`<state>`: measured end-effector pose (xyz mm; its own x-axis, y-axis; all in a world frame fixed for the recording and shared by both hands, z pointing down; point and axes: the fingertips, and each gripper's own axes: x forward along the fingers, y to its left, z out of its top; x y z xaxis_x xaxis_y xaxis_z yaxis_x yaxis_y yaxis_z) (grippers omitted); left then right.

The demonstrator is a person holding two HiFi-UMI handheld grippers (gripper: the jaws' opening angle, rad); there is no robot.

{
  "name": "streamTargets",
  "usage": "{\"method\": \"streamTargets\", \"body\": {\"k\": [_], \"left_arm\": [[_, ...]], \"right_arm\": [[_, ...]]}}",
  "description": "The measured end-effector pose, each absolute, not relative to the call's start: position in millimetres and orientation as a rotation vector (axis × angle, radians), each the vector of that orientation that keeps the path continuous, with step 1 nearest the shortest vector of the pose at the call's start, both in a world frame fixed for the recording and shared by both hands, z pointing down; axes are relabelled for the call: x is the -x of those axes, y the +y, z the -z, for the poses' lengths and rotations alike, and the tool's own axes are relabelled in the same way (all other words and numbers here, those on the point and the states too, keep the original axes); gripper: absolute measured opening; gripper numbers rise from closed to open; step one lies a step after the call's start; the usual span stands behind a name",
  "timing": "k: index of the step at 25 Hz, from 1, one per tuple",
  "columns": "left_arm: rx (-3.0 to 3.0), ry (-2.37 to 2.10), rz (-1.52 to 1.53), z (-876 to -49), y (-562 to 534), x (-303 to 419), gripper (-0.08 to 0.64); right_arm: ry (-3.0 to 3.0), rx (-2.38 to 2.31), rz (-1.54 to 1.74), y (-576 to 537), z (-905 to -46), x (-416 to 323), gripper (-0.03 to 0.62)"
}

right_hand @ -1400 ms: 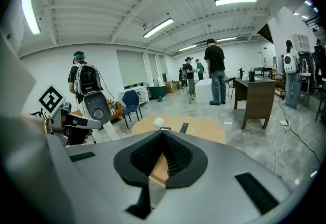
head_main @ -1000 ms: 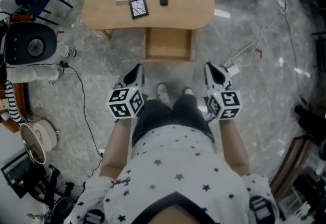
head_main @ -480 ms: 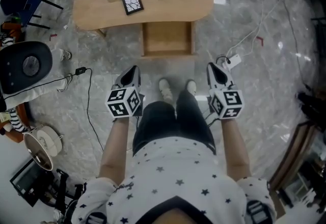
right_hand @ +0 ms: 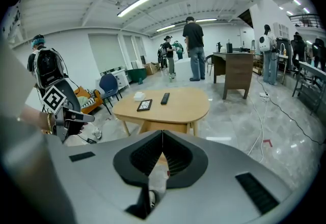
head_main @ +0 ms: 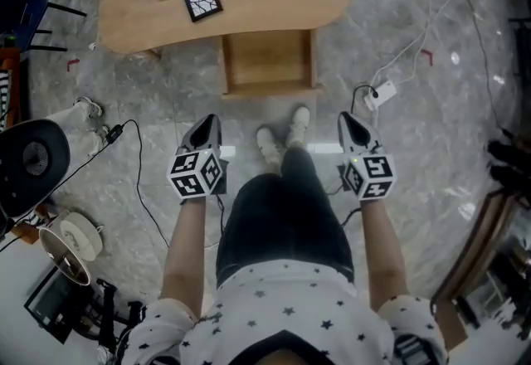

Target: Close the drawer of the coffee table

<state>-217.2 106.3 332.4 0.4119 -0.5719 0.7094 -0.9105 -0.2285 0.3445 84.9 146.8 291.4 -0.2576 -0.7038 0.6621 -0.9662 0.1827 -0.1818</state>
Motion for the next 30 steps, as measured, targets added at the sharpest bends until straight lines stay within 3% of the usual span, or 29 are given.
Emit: {"method": "streamTargets", "body": {"k": [10, 14, 30], "left_arm": [[-1.855, -1.251, -0.639, -411.0, 102.6, 230.5, 0.009], [-1.842, -1.25, -0.671, -450.9, 98.1, 231.8, 0.014], [-1.868, -1.154, -0.782, -558.5, 94.9, 226.3, 0.181]], "right_arm": [[-1.99, -1.537, -0.868, 129.6, -381.7, -101.9, 0.012], [-1.947, -1.504, -0.898, 128.3, -430.3, -109.9, 0.061], [-1.835, -1.431, -0.9, 140.4, -550.3, -129.4, 0.155]]}}
